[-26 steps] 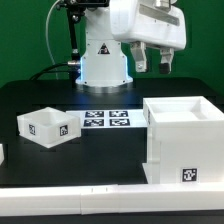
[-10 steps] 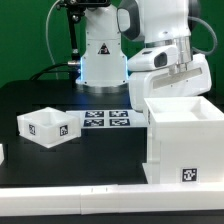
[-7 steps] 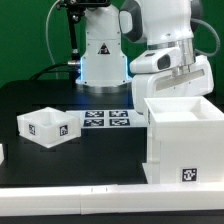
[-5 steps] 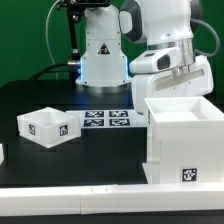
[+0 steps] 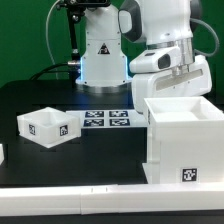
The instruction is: Assemble drawer
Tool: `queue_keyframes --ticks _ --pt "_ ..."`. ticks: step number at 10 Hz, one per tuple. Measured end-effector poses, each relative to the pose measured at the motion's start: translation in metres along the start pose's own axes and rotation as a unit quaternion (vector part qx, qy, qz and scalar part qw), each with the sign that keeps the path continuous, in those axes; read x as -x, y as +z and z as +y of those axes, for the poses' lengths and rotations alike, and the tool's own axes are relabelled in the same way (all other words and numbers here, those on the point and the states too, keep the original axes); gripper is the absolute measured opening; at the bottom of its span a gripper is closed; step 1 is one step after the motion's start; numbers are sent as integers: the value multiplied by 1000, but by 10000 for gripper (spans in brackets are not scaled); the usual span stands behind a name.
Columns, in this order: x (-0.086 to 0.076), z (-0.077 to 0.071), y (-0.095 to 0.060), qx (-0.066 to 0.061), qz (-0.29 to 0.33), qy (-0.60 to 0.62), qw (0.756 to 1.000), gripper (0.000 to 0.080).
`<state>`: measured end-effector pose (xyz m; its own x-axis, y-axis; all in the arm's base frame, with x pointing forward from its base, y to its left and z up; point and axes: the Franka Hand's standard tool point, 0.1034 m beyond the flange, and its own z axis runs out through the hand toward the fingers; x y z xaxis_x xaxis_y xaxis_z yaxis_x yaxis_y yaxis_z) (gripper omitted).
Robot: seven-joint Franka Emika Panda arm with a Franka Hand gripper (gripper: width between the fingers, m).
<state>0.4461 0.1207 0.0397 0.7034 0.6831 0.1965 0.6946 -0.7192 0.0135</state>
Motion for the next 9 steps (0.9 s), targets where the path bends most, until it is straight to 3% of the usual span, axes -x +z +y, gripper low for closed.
queue_keyframes --ticks 3,5,6,7,9 --pt "25 40 -24 12 -20 -131 991 36" --pt "44 70 -31 5 -38 -231 972 36" --pt "51 77 -31 3 -40 -257 966 36" --pt "49 74 -31 3 -40 -263 964 36" --pt "52 78 -31 -1 -45 -342 939 36"
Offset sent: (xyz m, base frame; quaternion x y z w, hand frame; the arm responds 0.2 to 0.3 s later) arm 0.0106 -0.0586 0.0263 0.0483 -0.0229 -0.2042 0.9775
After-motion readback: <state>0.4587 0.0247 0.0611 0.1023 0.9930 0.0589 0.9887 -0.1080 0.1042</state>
